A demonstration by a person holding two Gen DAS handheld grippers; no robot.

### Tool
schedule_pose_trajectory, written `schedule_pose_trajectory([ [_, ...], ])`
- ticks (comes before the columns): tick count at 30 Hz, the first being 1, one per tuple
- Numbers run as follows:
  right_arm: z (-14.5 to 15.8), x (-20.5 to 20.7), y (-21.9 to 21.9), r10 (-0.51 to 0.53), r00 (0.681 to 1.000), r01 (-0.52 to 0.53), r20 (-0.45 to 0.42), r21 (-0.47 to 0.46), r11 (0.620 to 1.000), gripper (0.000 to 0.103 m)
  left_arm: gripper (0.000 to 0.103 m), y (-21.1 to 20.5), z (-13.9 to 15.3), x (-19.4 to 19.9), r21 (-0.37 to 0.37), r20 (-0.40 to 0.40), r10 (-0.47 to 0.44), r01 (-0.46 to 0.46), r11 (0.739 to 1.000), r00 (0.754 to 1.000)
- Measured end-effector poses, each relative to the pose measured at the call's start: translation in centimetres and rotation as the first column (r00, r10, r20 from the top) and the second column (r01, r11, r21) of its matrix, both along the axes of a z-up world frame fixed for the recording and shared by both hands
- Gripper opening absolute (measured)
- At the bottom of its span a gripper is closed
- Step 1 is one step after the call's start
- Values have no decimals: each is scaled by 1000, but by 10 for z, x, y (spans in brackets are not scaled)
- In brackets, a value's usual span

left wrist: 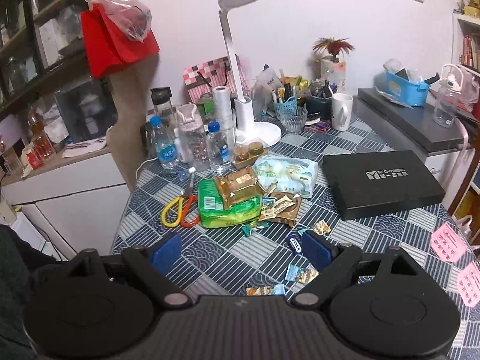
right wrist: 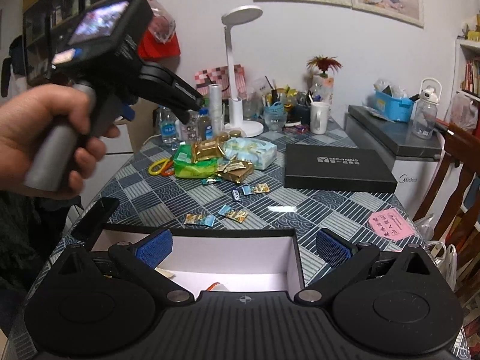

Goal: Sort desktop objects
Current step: 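Move the left gripper to the gold-wrapped packet beside the green pack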

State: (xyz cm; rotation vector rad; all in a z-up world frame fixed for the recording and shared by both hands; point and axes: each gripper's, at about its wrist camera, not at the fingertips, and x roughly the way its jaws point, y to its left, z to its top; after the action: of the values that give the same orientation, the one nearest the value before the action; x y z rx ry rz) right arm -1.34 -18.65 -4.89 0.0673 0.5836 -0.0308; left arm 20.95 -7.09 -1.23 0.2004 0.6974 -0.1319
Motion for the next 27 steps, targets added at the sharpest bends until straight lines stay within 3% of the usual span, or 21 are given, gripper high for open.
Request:
schedule_pose_trajectory([
  [17,-4,32,-16,-2,1000,1,29,14,1000,103,103,-50,-32,96,76,10,-9,8,997,1000],
  [24,-16,41,-29,-51,999,51,3,43,998,103,103,-39,-49,164,-39,-113,48,-52,998,992],
  [27,-22,44,-34,-66,998,67,-11,49,997,103,103,-35,-61,189,-30,-126,86,-91,995,988],
])
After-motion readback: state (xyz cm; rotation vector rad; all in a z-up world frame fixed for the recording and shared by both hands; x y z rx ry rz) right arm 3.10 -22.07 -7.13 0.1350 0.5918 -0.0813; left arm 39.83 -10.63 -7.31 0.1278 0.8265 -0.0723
